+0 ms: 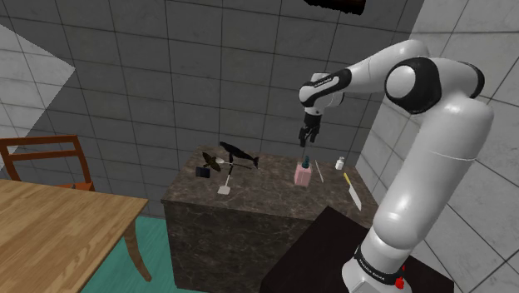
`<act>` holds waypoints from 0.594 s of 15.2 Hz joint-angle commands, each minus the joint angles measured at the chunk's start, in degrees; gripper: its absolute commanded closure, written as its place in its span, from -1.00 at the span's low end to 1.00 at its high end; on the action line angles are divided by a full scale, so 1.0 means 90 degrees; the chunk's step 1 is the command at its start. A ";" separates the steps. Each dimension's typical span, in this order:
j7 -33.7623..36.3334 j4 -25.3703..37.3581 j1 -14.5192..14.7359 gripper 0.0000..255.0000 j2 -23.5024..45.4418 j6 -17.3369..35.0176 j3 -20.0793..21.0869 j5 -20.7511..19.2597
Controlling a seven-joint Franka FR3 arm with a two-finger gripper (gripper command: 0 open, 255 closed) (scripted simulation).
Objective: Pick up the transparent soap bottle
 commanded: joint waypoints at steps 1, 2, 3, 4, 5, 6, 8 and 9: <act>-0.0272 0.0285 -0.0106 -1.00 0.0497 0.0087 -0.0067 0.0231; -0.0410 0.0458 -0.0177 -1.00 0.0756 0.0108 -0.0090 0.0352; -0.0542 0.0640 -0.0257 -1.00 0.1015 0.0120 -0.0100 0.0472; -0.0670 0.0829 -0.0342 -1.00 0.1275 0.0125 -0.0105 0.0590; -0.0790 0.1028 -0.0434 -1.00 0.1535 0.0122 -0.0102 0.0704; -0.0903 0.1235 -0.0534 -1.00 0.1795 0.0111 -0.0089 0.0812; -0.1105 0.1675 -0.0745 -1.00 0.2314 0.0068 -0.0050 0.1013; -0.1194 0.1910 -0.0855 -1.00 0.2574 0.0036 -0.0024 0.1103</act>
